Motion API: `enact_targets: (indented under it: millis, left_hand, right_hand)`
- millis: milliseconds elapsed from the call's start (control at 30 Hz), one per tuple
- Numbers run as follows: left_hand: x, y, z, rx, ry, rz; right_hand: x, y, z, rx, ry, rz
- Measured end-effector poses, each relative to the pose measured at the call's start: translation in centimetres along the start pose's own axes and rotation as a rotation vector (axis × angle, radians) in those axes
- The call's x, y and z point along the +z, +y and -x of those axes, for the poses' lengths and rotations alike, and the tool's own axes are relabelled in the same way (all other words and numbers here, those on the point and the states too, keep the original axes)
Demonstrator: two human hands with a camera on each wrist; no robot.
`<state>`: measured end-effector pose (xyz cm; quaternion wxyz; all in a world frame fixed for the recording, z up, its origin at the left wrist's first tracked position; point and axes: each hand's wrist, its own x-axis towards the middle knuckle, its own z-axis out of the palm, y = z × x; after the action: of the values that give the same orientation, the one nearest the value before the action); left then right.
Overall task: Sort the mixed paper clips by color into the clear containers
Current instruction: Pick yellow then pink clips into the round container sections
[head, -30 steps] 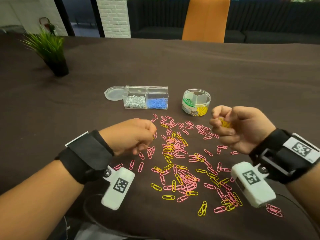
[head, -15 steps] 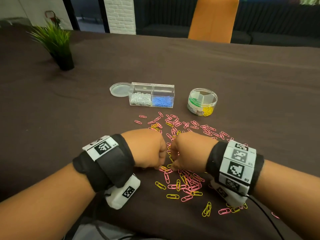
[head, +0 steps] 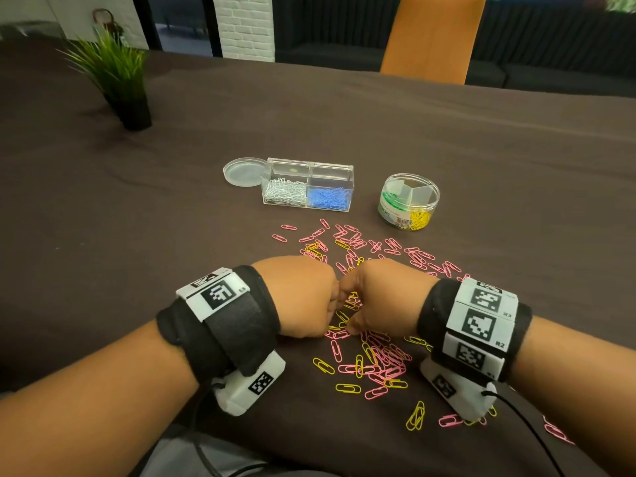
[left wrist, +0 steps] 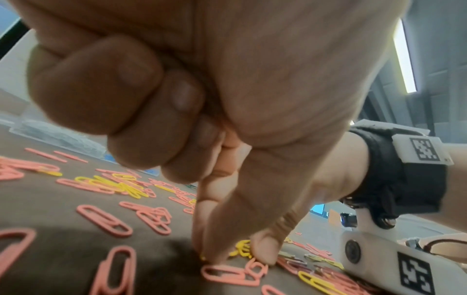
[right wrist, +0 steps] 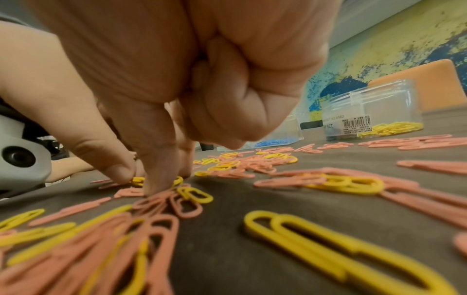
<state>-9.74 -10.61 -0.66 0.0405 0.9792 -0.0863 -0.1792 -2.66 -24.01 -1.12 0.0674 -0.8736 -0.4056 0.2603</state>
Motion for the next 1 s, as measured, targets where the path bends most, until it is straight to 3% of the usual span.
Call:
enact_targets:
  millis: [133,500,567,667,800,900,1000]
  left_hand:
    - [0.0,-0.6,0.2,-0.046,-0.041,0.068]
    - [0.0,-1.4,0.4,-0.099,0.03,0.171]
    - [-0.3,-1.8,0.3,-0.1,0.084,0.207]
    - [-0.9,-2.6,0.1,-0.14,0.168,0.278]
    - [-1.9,-3.3,-0.4,-0.176,0.256,0.353]
    - [-2.6,-3.7,-0.7,-0.2,0.319,0.431]
    - [-3.1,-3.7,-1.2,-0.214,0.35,0.54]
  right_hand:
    - [0.2,0.1,-0.3,-0.002,0.005,0.0]
    - [-0.1,0.8,-0.2,-0.022,-0.105,-0.114]
    - [-1.4,1.6,0.2,-0.027,-0.027,-0.198]
    - [-5.0,4.1,-0.1,0.018,0.202,-0.238]
    - [-10.3,8.9,-2.3,0.146,0.458,-0.057]
    - [-12.8,11.5,-4.2,0.22,0.473,0.006]
    - [-13.6,12.9,-5.9,0.239,0.378,0.093]
